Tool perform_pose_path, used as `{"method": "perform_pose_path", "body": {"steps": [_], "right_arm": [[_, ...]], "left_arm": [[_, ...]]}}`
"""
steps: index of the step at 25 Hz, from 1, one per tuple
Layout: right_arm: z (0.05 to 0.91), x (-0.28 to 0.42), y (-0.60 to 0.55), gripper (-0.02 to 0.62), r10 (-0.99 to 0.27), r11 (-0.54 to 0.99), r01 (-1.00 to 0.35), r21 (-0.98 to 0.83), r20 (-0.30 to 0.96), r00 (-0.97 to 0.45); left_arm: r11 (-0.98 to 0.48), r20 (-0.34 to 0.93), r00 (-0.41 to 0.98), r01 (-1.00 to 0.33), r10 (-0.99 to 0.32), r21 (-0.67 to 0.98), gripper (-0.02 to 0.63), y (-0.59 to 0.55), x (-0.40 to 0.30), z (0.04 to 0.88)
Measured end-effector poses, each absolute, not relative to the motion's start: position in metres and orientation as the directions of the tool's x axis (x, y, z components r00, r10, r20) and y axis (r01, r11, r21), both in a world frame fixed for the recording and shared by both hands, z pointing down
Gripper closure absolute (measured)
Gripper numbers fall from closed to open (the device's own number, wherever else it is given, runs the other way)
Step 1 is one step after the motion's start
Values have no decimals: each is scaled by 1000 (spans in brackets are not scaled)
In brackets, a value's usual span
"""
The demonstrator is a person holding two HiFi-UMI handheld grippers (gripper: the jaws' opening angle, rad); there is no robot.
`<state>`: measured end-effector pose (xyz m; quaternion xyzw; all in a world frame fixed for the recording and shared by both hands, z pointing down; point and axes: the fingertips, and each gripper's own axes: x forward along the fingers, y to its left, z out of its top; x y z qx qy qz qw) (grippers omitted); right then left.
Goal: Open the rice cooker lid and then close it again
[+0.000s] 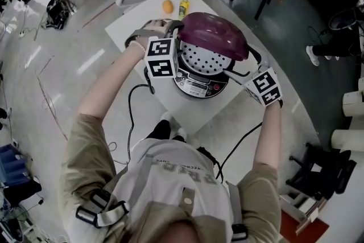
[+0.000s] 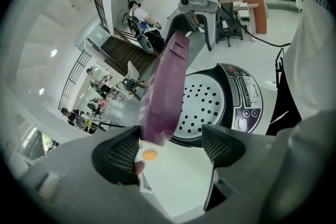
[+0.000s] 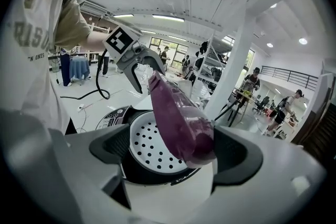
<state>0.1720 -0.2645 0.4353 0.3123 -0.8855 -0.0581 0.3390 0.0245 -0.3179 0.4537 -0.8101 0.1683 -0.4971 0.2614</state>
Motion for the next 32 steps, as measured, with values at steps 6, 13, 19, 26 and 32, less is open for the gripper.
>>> {"method": "perform_pose_path", "body": {"steps": [6,13,19,26,32], "right_arm": [[445,170,-256,127,-572,811,-498,306,589,-570],[457,167,-244,127,-543,829,-481,286,617,-569],[465,167,-239,127,-522,841,-470,269,634,-570],[471,165,-232,127,-501,852,-459,253,650,-571],[477,165,-228,127,-473,866,-441,238,675,-566]], "left_arm": [[-810,724,444,-5,-527,-587,219,-310,22,464],[-824,748,433,18,-504,-566,210,-298,20,477],[-842,777,420,51,-470,-537,202,-291,17,486],[-858,806,404,90,-433,-506,198,-283,13,493],[-869,826,391,115,-407,-482,196,-279,12,500]]}}
